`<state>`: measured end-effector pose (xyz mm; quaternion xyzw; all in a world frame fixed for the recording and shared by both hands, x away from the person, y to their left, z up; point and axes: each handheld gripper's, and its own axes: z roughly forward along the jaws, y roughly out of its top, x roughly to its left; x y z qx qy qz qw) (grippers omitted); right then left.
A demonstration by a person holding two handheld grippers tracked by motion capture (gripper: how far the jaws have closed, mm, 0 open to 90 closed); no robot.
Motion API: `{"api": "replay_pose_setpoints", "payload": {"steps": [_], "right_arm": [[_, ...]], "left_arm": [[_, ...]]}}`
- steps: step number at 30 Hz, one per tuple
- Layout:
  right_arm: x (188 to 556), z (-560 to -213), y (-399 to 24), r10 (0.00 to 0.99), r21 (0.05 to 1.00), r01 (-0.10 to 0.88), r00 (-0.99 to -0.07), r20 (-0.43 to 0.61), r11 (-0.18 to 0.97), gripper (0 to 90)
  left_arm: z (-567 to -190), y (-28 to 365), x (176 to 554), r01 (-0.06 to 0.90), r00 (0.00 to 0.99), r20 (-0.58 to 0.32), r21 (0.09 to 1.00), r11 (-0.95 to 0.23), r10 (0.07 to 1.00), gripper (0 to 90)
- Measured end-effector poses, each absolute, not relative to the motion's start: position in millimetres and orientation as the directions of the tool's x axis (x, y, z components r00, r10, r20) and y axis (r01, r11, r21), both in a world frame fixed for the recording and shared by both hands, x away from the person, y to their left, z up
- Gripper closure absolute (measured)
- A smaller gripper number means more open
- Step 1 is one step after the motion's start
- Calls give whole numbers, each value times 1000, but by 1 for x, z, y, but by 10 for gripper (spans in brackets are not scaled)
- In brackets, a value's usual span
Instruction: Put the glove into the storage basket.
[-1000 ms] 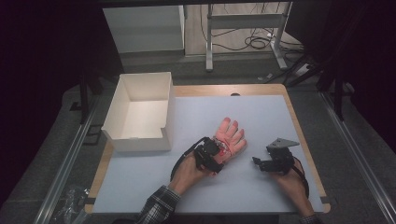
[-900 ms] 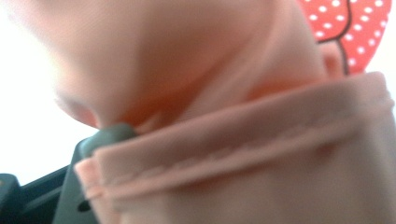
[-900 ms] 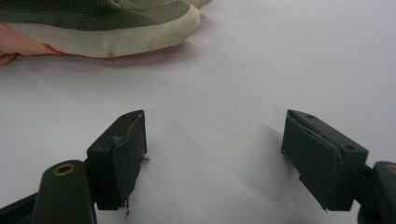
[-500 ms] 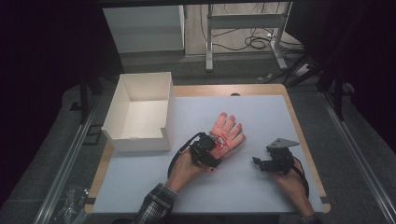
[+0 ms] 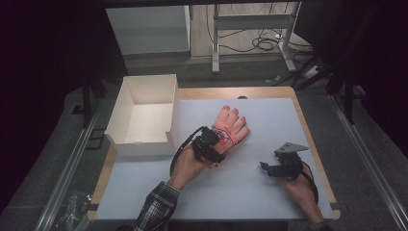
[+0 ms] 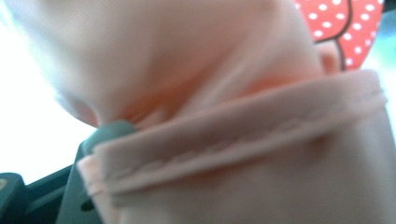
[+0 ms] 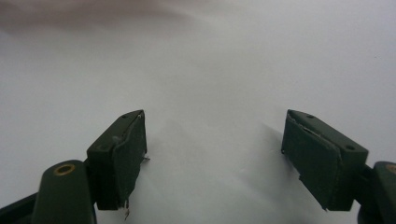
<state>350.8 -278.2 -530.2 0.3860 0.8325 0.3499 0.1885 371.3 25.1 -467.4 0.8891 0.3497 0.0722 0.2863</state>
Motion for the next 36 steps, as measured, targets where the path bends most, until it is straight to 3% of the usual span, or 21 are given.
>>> {"api": "replay_pose_setpoints", "payload": {"steps": [21,24,36], "right_arm": [[351,-530,-278,774,727,510,-632,-46,460,214],[352,-531,-277,802,718,534,-594,-57,447,89],[353,-532,-277,804,715,540,-592,-52,444,86]], "left_arm": [[-413,53,399,624,676,-70,583,-520,733,384],[-405,61,405,633,662,-67,583,-509,747,383],[-381,88,420,674,602,-69,578,-460,795,382]]}}
